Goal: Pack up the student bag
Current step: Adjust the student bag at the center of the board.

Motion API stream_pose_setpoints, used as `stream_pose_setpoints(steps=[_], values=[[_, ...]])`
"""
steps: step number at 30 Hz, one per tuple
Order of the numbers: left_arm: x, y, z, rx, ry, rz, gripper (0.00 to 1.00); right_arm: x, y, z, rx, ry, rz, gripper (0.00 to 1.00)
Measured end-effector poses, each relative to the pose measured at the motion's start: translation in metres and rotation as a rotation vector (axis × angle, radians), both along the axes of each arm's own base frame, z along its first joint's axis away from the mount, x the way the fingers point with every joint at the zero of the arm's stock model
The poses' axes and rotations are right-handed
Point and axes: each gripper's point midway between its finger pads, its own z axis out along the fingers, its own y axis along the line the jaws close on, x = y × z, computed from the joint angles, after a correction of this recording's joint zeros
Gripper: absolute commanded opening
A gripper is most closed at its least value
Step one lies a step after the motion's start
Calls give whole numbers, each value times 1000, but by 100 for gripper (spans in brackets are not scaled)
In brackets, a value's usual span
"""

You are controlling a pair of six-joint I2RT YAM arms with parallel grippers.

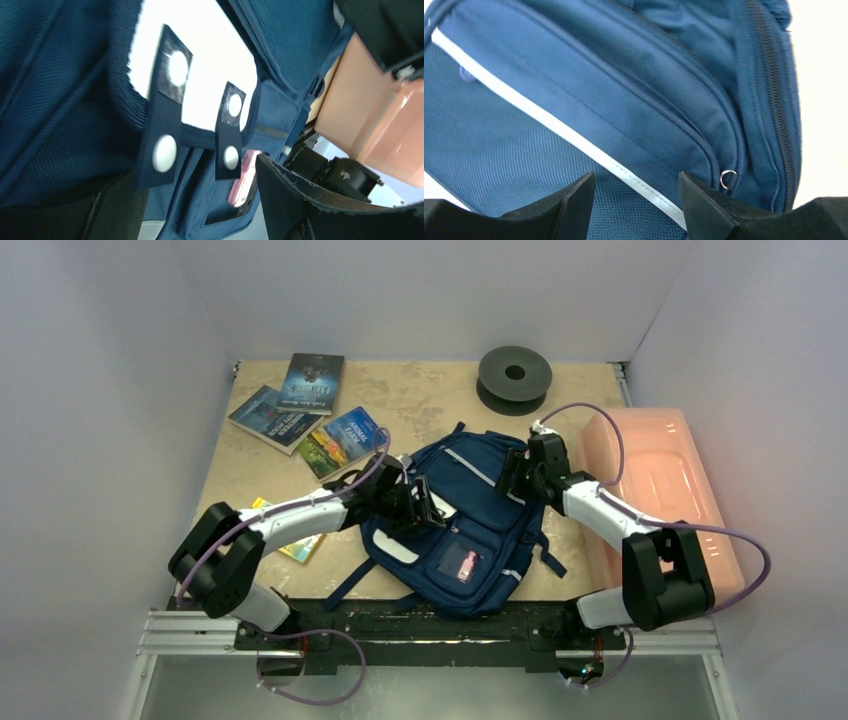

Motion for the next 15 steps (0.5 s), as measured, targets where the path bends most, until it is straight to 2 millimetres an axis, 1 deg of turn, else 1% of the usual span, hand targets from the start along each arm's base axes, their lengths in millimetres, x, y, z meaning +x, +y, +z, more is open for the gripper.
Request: stream_pose_setpoints(steps=[2, 3, 5, 6, 7, 9, 11, 12, 15], values=[[12, 8, -5, 18, 22, 16, 75, -6, 9, -7, -2, -14, 22, 65], [15, 11, -6, 30, 23, 12, 75, -8, 15, -8, -2, -27, 37, 65], [39, 31, -8, 62, 24, 62, 75, -16, 33, -5, 20, -52, 75, 65], [50, 39, -9, 82, 24, 76, 75, -23, 46, -4, 54, -53, 102, 65], [59, 44, -9, 100, 19, 80, 75, -31, 61, -2, 78, -55, 137, 65], [83, 57, -9, 165, -4, 91, 75, -45, 83, -1, 131, -36, 186, 65], [103, 64, -8, 220, -44, 87, 75, -58, 99, 3, 187, -11, 231, 66], [113, 66, -6, 248, -71, 75, 75, -68, 108, 7, 221, 7, 265, 66], [121, 68, -4, 277, -118, 47, 75, -87, 118, 18, 275, 37, 334, 69]])
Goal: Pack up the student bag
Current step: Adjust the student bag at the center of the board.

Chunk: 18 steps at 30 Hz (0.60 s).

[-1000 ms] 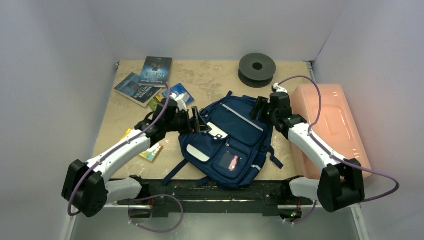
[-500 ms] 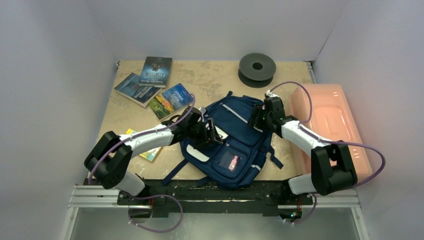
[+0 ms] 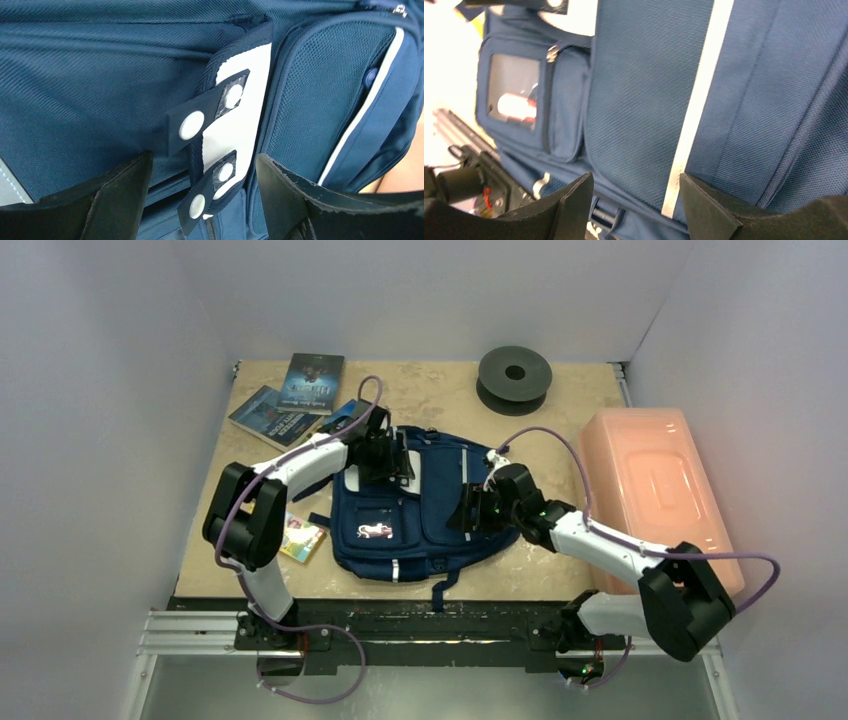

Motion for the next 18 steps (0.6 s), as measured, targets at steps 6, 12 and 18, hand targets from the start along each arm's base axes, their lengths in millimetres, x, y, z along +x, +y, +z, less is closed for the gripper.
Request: stream_pose_setpoints(steps=[6, 12, 18], values=[[-13, 1, 17, 4, -43, -64, 76, 1, -20, 25, 2, -49, -24, 65], [-47, -8, 64, -112, -128, -127, 75, 7, -60, 18, -72, -30, -146, 57], [-106, -83, 89, -279, -198, -327, 74, -19, -64, -6, -15, 32, -165, 58]])
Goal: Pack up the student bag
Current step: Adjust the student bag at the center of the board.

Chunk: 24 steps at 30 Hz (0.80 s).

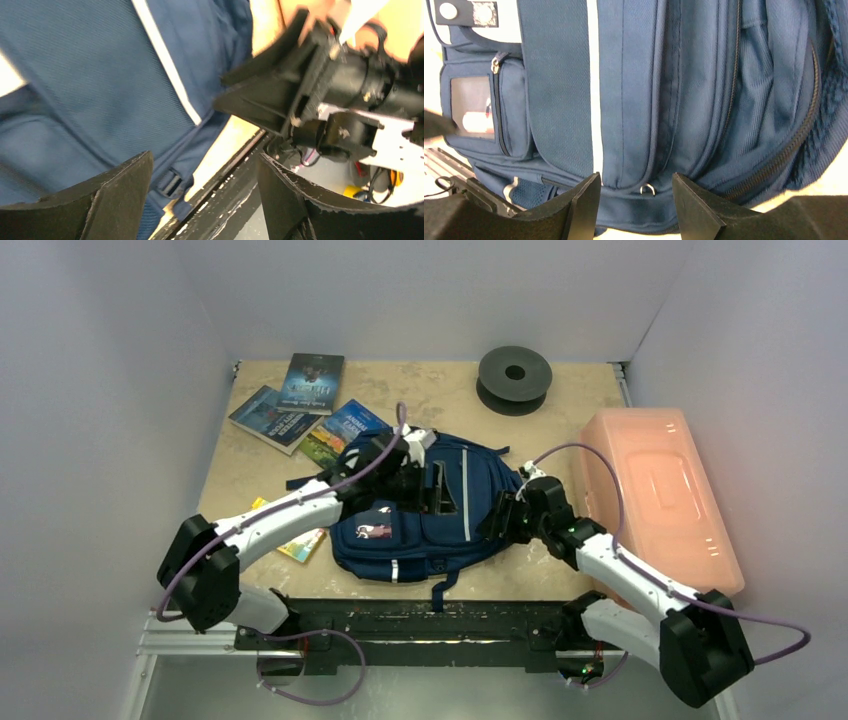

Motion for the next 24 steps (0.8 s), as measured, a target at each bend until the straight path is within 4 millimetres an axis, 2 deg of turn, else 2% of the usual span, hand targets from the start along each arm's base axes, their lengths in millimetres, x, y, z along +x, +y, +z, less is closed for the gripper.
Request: stream_pose_setpoints(steps=[3, 6, 10, 13, 14, 17, 20, 22, 24], values=[[-24, -25, -9, -29, -9, -70, 74, 12, 2, -1, 10, -10, -14, 55], [-27, -28, -19, -7, -18, -66, 72, 24, 4, -6, 18, -15, -9, 43], [-15, -20, -25, 44, -42, 13, 71, 32, 10, -8, 33, -48, 32, 28], [-6, -4, -35, 123, -9, 104, 72, 31, 10, -11, 32, -80, 62, 4], [-3, -1, -38, 143, 1, 127, 72, 30, 10, -13, 33, -86, 70, 0], [14, 10, -57, 209, 45, 196, 73, 27, 10, -11, 48, -100, 68, 0], [24, 19, -88, 280, 109, 225, 74, 19, 7, -3, 86, -111, 35, 0], [29, 18, -107, 323, 168, 223, 74, 12, 5, 2, 118, -114, 8, 0], [34, 6, -103, 314, 187, 196, 74, 6, 0, 5, 131, -116, -26, 0]])
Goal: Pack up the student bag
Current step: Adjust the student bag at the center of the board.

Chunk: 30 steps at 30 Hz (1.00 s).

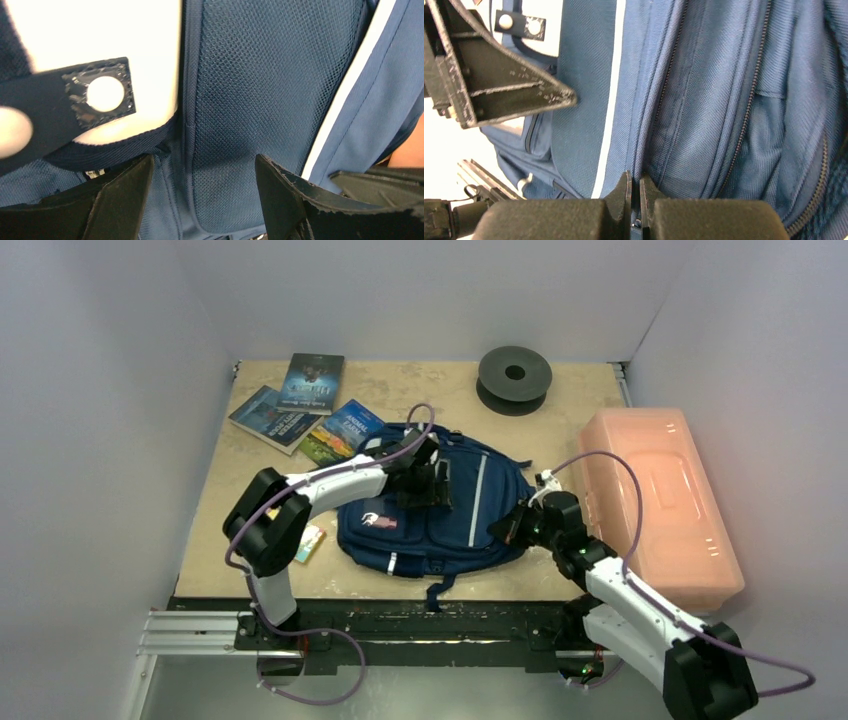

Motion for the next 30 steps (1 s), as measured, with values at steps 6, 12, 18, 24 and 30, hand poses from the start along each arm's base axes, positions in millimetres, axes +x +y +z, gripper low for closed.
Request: stream_pose_setpoints(steps=[6, 12, 18, 24, 30], values=[[27, -35, 2, -9, -31, -64, 74, -15, -5, -12, 38, 38, -19, 0], [58, -28, 7, -38, -43, -94, 75, -41, 48, -16, 48, 78, 229, 38], [71, -3, 26, -24, -117, -164, 76, -51, 82, 40, 79, -57, 443, 60], [33, -2, 84, -66, -278, -256, 75, 6, 28, 87, -9, -171, 99, 62], [-34, -73, 98, -74, -449, -459, 78, 47, -71, 63, -85, -80, -279, 60]])
